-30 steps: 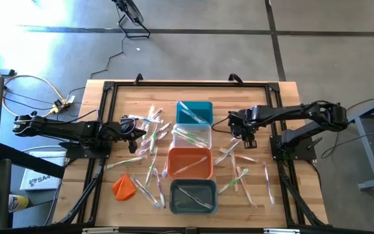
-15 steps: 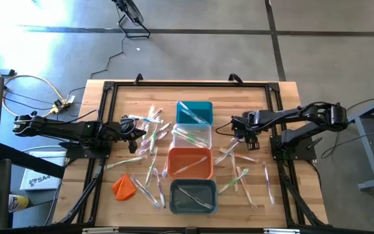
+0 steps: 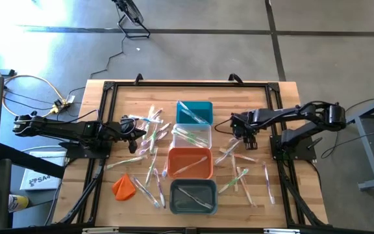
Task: Pick & Place Toothbrushes
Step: Put the violet toothbrush into the green bin
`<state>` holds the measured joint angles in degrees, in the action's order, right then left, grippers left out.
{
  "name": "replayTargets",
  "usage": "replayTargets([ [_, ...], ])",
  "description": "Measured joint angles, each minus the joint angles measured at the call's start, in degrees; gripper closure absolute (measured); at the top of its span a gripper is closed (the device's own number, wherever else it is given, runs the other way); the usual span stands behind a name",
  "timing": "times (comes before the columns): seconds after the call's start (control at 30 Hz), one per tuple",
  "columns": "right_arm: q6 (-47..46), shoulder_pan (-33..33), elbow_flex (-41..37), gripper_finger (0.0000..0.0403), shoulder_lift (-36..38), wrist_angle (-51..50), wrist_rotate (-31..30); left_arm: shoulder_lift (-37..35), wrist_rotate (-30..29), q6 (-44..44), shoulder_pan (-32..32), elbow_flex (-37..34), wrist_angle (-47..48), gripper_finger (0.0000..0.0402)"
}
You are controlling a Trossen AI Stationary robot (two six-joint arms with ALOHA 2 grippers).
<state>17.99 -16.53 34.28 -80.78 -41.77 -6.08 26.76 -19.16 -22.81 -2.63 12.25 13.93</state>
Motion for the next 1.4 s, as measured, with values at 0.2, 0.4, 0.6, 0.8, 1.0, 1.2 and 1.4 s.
replayTargets([
  [0.2,1.39,-0.37,-0.07,0.0208,-0.19,0.39,1.16,-0.01,0.00,0.02,0.00,0.00,-0.02,0.0401],
  [0.4,1.76,-0.35,-0.11,0.0235,-0.23,0.52,1.91,-0.02,0.00,0.01,0.00,0.00,-0.02,0.0401],
  [0.6,1.80,-0.33,-0.21,0.0289,-0.23,0.44,2.52,-0.02,0.00,0.00,0.02,0.00,-0.02,0.0401],
  [0.8,1.80,-0.31,-0.22,0.0334,-0.26,0.26,2.62,-0.01,0.00,0.02,0.00,0.00,-0.02,0.0401],
  [1.0,1.80,-0.31,-0.24,0.0370,-0.28,0.31,2.27,0.00,0.00,0.00,0.02,0.00,-0.02,0.0401],
  [1.2,1.79,-0.33,-0.35,0.0379,0.47,0.53,1.22,-0.01,0.00,0.02,0.01,0.00,-0.01,0.0401],
  [1.4,1.76,-0.50,1.08,0.0381,3.18,-0.73,-6.68,-0.01,0.00,0.01,0.01,0.00,0.02,0.0401],
])
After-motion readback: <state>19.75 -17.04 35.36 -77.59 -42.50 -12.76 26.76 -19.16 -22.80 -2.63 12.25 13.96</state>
